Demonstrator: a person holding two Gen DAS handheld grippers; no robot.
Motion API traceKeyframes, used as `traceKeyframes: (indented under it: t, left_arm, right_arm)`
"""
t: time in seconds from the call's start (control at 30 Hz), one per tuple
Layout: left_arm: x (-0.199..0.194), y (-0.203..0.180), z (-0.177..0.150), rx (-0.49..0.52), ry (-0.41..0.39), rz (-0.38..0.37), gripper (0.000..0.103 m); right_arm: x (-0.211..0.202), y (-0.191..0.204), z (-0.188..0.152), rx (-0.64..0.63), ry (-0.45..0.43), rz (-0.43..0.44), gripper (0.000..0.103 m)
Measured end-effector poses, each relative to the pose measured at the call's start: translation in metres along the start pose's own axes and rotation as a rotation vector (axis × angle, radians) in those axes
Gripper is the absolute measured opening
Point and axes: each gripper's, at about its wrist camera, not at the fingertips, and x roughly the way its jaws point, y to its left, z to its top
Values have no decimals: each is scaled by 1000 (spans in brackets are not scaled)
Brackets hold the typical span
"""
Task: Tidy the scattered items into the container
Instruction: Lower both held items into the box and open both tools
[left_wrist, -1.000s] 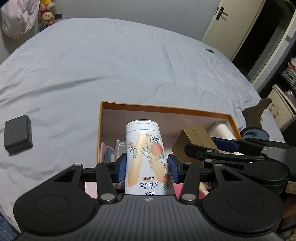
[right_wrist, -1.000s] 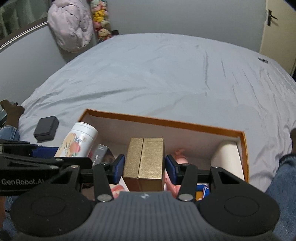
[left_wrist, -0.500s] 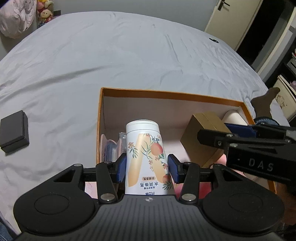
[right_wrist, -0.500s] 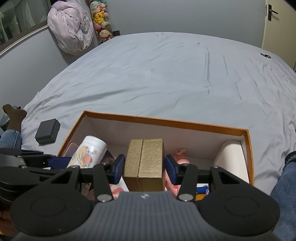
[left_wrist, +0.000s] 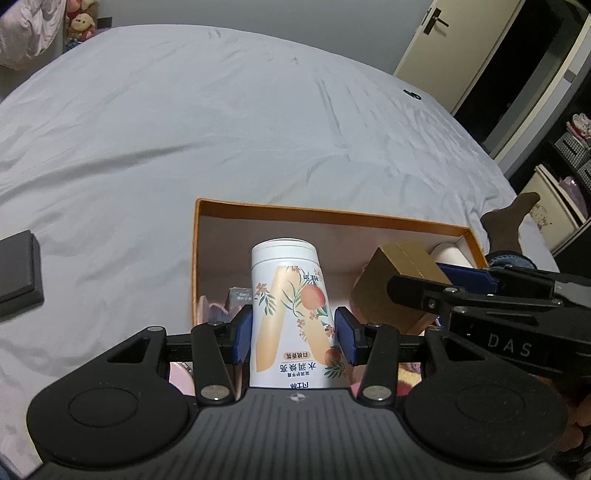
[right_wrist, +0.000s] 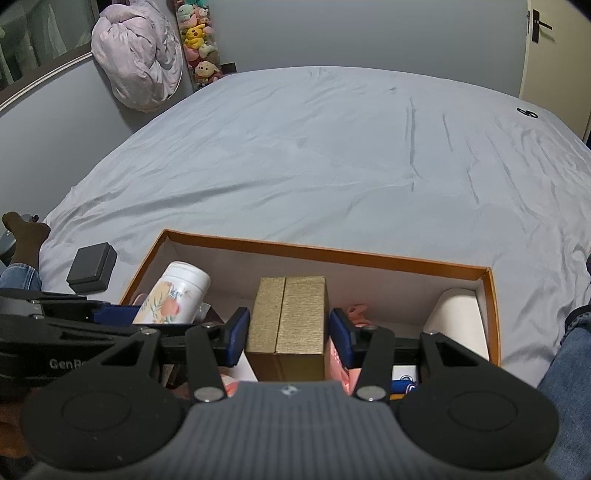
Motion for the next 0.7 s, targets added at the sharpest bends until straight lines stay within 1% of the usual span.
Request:
traceKeyframes:
  t: [0.1,0.2,0.3,0.37,0.5,0.53,0.57,0.6,0.7]
  left_arm:
    - [5,0,3,-3,4,-25,54]
    - [10,0,7,-3,-7,-28,54]
    - [17,2,11,-1,-7,-25,54]
    - [23,1,13,5,9,-8,54]
    - [28,-5,13,61,-4,47,53]
    - [29,-6,14,70,-6,57,48]
    - [31,-8,14,81,-4,70,40]
    - [33,-10,15,95,15,84,34]
    - [36,-12,13,116,12,90,33]
  right_arm:
    - [2,-3,1,11,2,3,50]
    - [4,-7,3,33,7,9,50]
    - [7,-10,4,61,11,37,50]
    - [9,-13,5,87,15,52,50]
    - [15,-16,4,127,26,92,50]
    - [17,-17,3,134,29,94,50]
    - [19,-17,2,137,32,96,50]
    - [21,-17,2,140,37,100,50]
    - [27,-16,-2,139,56,109,50]
